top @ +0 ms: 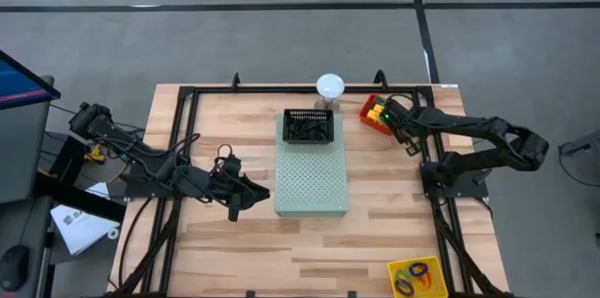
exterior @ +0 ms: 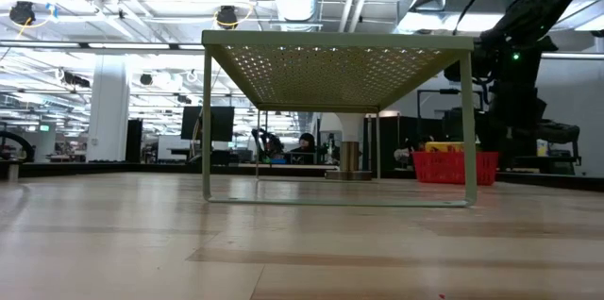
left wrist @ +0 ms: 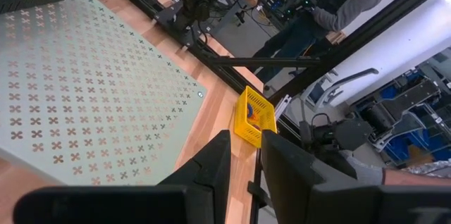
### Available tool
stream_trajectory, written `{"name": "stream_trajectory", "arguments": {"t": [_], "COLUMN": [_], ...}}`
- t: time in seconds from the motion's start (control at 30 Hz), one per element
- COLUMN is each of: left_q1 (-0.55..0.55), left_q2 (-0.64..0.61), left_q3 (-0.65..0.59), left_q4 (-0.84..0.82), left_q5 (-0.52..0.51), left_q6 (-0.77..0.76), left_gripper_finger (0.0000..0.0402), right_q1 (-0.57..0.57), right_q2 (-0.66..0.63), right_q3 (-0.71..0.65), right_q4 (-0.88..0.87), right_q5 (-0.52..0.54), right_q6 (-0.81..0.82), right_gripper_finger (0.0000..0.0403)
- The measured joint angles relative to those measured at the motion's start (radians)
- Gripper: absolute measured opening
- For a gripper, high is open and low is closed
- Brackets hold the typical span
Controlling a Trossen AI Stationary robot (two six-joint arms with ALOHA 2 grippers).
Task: Pick & Place Office Desk Supplies
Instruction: Put the red bin on the shelf
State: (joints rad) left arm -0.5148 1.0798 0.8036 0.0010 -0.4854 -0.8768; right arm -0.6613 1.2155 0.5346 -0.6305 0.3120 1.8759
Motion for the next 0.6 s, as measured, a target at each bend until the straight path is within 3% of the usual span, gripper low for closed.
{"name": "stream_trajectory", "arguments": {"t": [0.13, 0.6], "left_q1": [0.000, 0.000], "left_q2": [0.000, 0.000], "left_q3": [0.000, 0.000], "left_q4": [0.000, 0.000], "left_q5": [0.000, 0.012], "left_q6": [0.000, 0.024], "left_gripper_finger": [0.0076, 0.0076], "right_q1": [0.009, 0.185], "right_q2": [-0.016, -0.194], "right_q3": [-0.001, -0.002], "right_q4": [-0.002, -0.187], "right_q5": [-0.005, 0.145], "right_q6": [-0.008, 0.232], "right_gripper_finger": [0.0014, 0.0003]}}
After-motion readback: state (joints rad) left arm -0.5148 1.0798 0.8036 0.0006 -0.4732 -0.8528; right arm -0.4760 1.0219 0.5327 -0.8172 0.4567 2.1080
